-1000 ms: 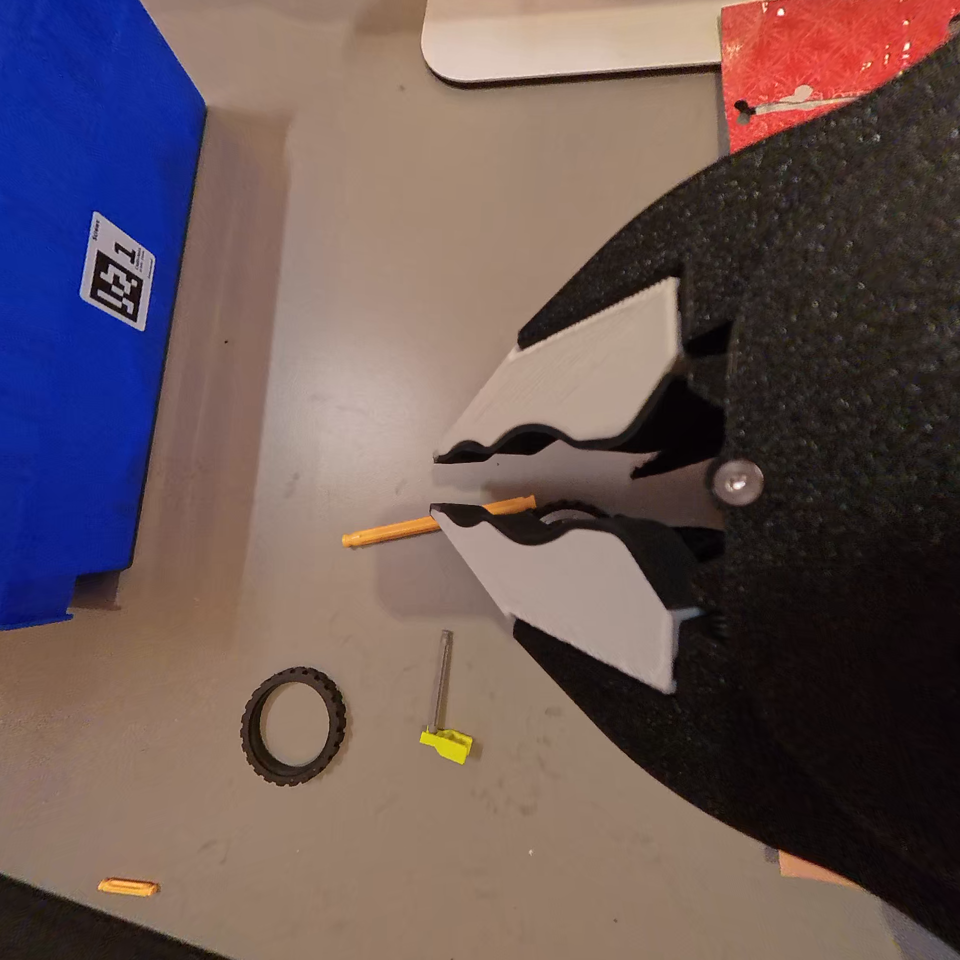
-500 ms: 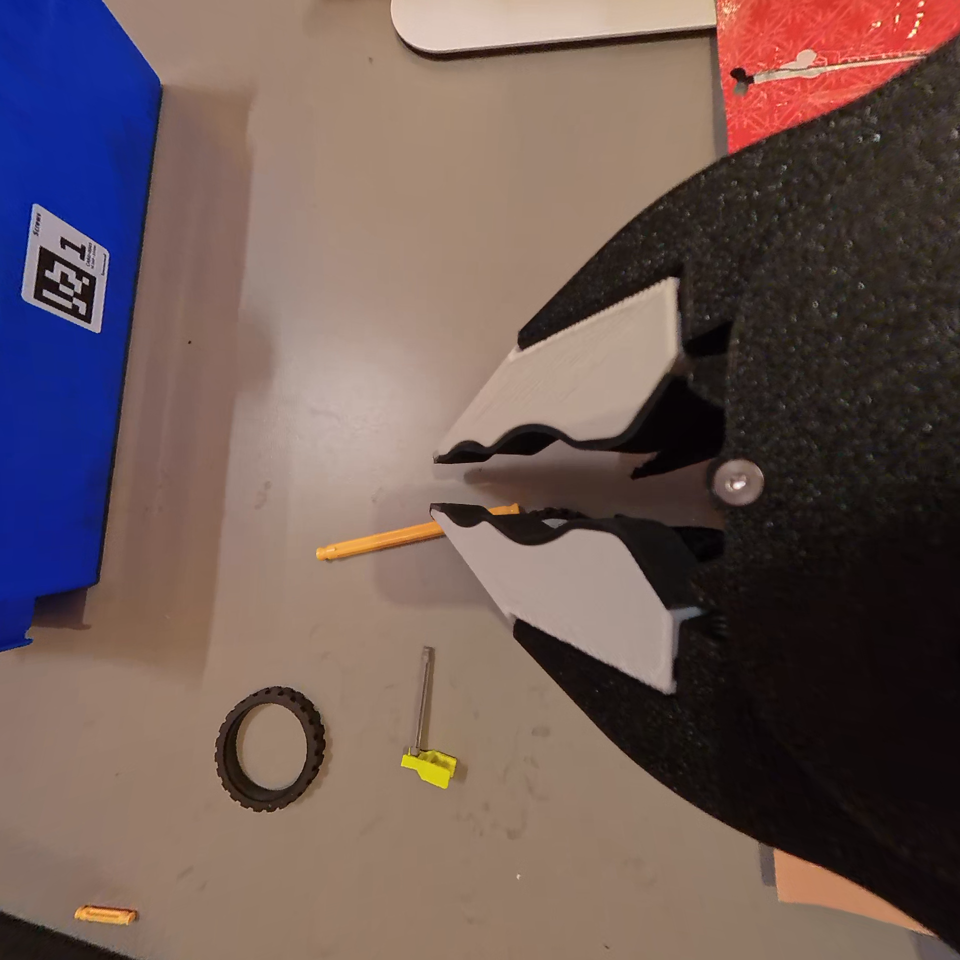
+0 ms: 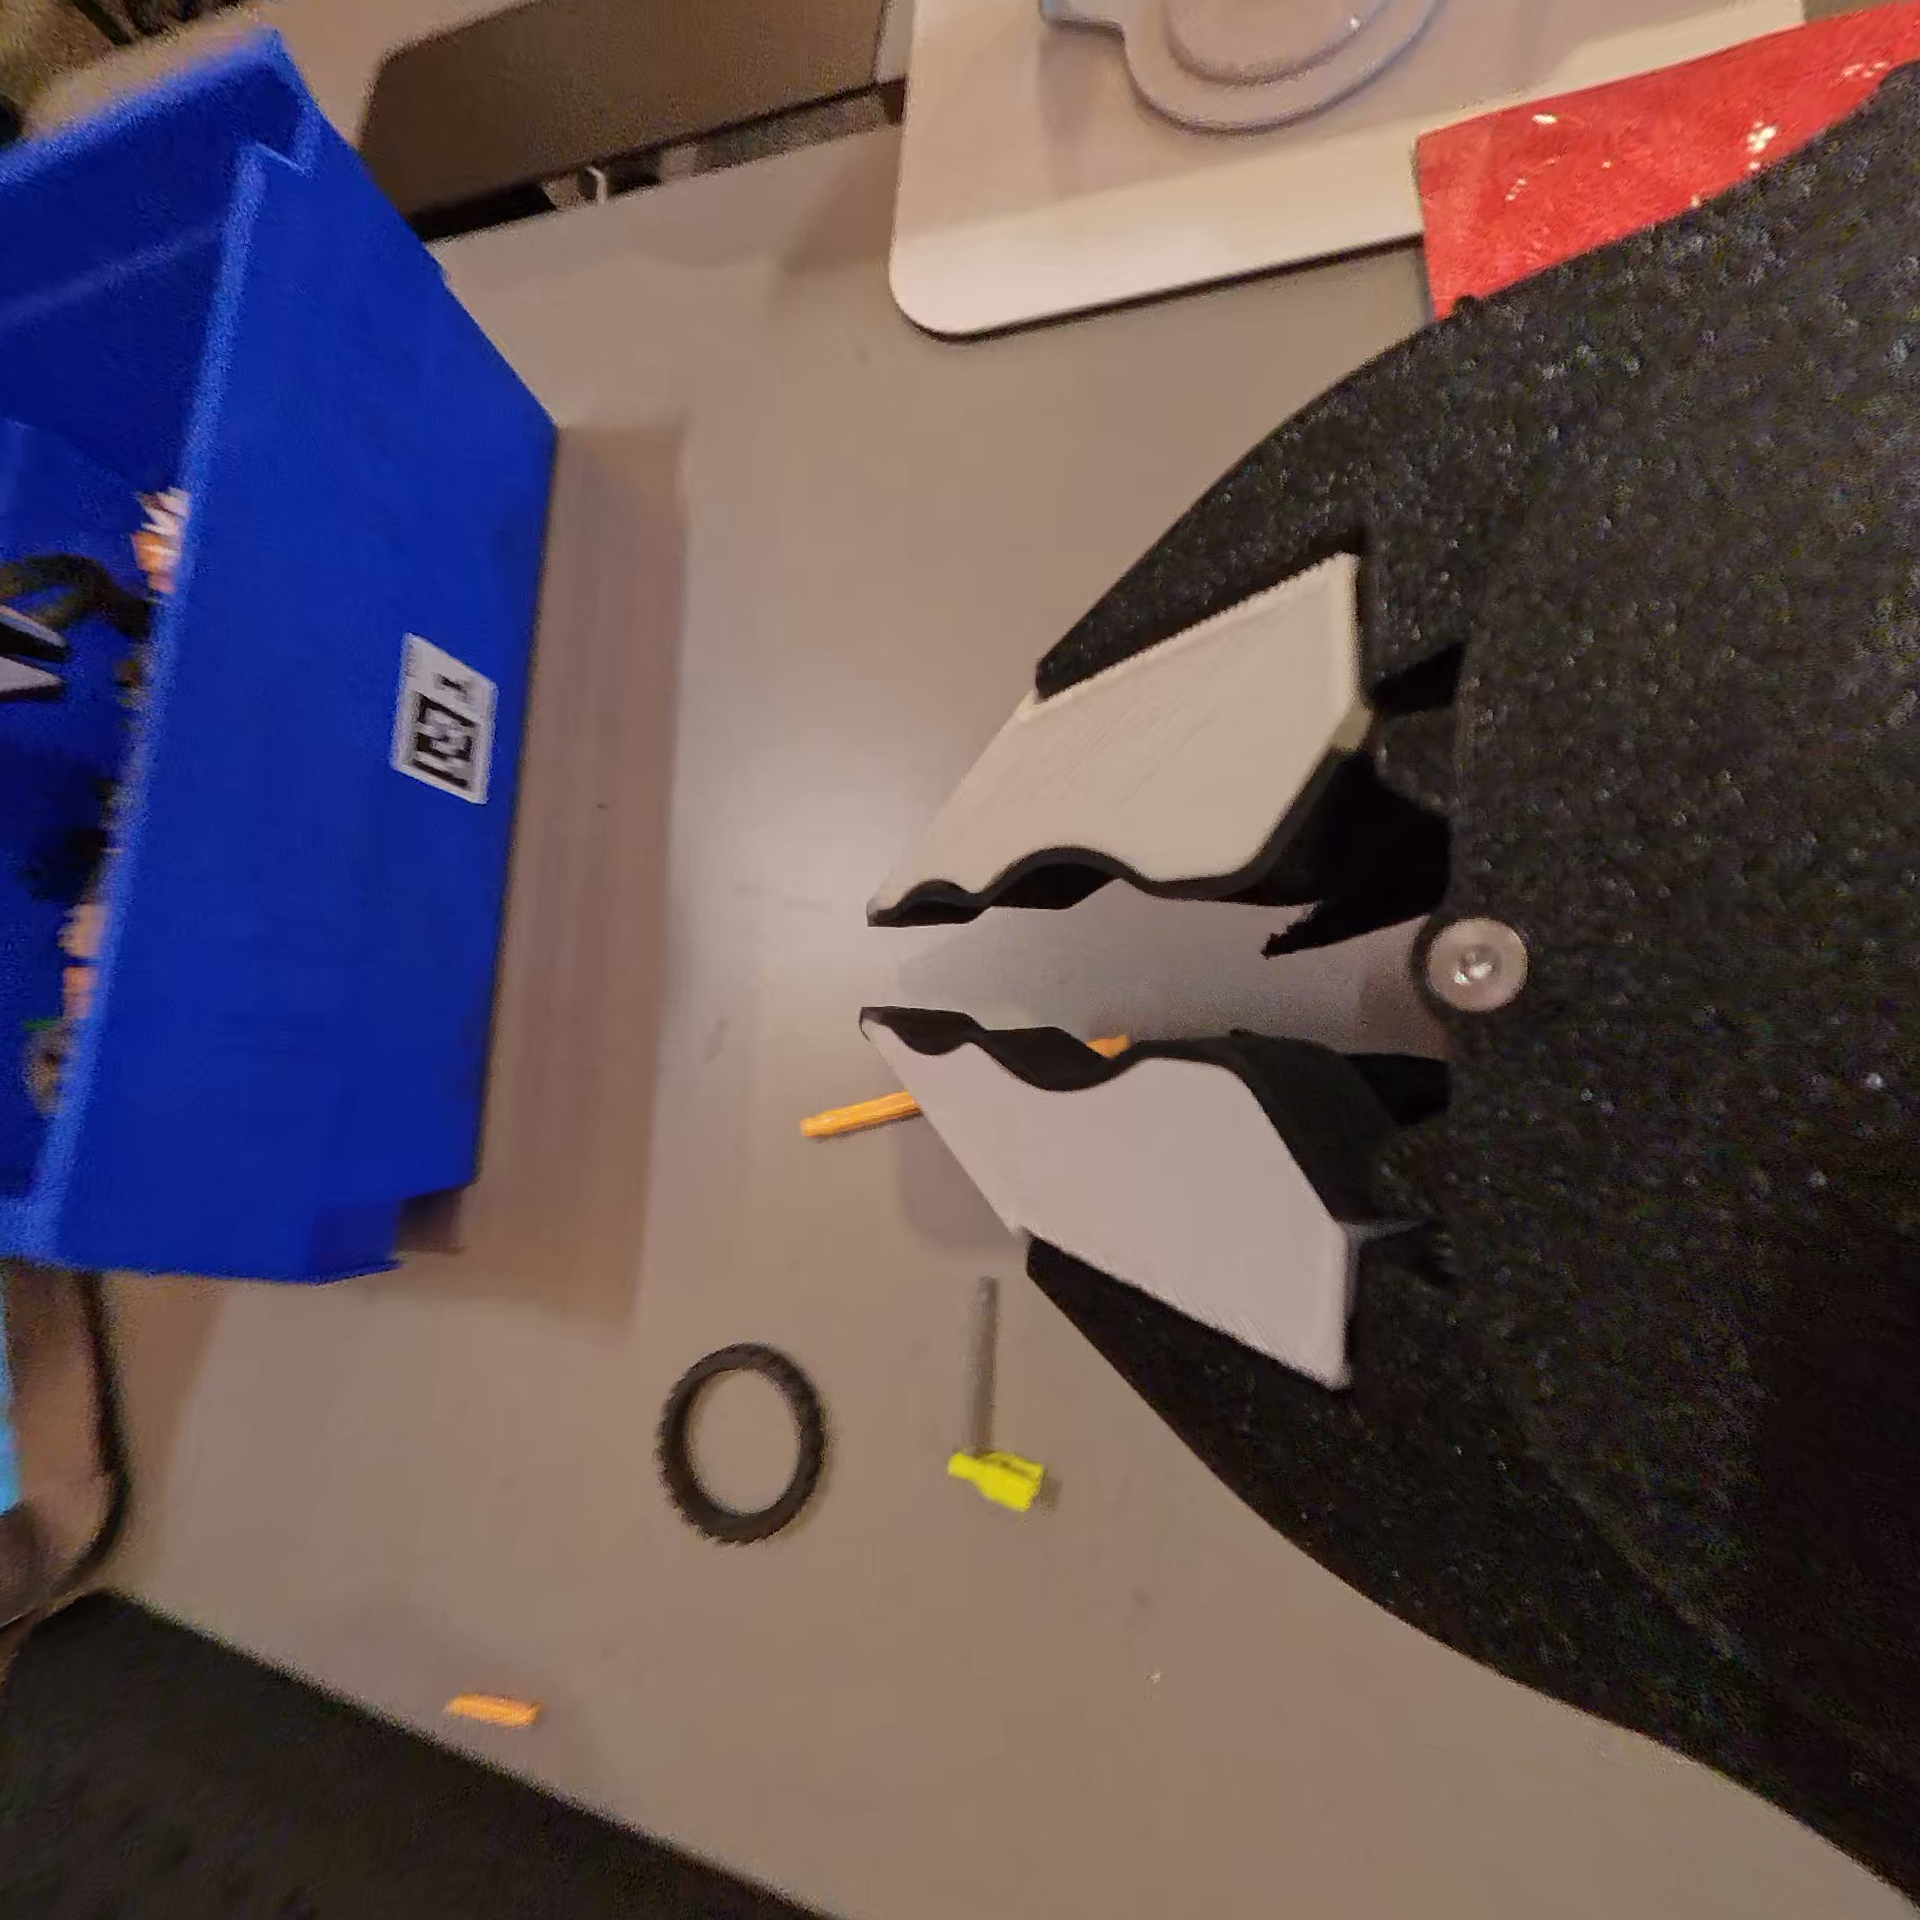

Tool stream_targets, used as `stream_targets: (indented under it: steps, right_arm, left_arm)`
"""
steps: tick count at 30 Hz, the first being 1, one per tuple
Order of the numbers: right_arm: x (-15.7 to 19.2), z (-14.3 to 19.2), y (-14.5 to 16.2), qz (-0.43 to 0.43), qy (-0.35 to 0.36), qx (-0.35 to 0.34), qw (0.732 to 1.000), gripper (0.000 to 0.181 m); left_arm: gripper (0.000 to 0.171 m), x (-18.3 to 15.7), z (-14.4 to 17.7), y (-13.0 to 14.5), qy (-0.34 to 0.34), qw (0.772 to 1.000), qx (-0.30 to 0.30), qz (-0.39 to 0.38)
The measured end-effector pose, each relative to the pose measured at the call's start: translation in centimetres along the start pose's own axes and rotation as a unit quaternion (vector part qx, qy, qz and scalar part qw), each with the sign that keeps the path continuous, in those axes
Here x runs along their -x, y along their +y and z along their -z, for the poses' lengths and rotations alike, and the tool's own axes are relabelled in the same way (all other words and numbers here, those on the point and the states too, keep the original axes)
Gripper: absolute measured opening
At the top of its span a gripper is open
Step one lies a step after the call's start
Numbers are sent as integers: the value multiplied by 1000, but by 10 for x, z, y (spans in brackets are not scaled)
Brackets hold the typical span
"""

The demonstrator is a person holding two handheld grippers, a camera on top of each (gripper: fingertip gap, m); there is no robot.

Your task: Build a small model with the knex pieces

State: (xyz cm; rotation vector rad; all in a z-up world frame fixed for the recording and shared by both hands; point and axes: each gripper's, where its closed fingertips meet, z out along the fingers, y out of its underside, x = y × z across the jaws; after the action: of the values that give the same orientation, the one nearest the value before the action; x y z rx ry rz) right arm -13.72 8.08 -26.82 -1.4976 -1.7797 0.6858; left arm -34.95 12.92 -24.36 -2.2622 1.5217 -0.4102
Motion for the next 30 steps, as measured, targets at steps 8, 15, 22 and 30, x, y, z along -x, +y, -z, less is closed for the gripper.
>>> stream_targets:
  steps: [8, 15, 22, 30]
  right_arm:
    - [8, 22, -97, 28, 79, -168, 982, 26]
    - [40, 15, -116, 84, 65, -186, 977, 21]
    - [30, 30, -114, 59, 58, -200, 976, 5]
    - [-8, 43, -95, -17, 83, -210, 974, 5]
  left_arm:
    - [4, -142, 21, -94, 164, 967, -129, -149]
    - [4, -193, 11, -119, 219, 949, -130, -188]
    - [33, -154, 17, -122, 127, 971, -131, -155]
    - [45, 1, 16, 25, -93, 975, 190, -66]
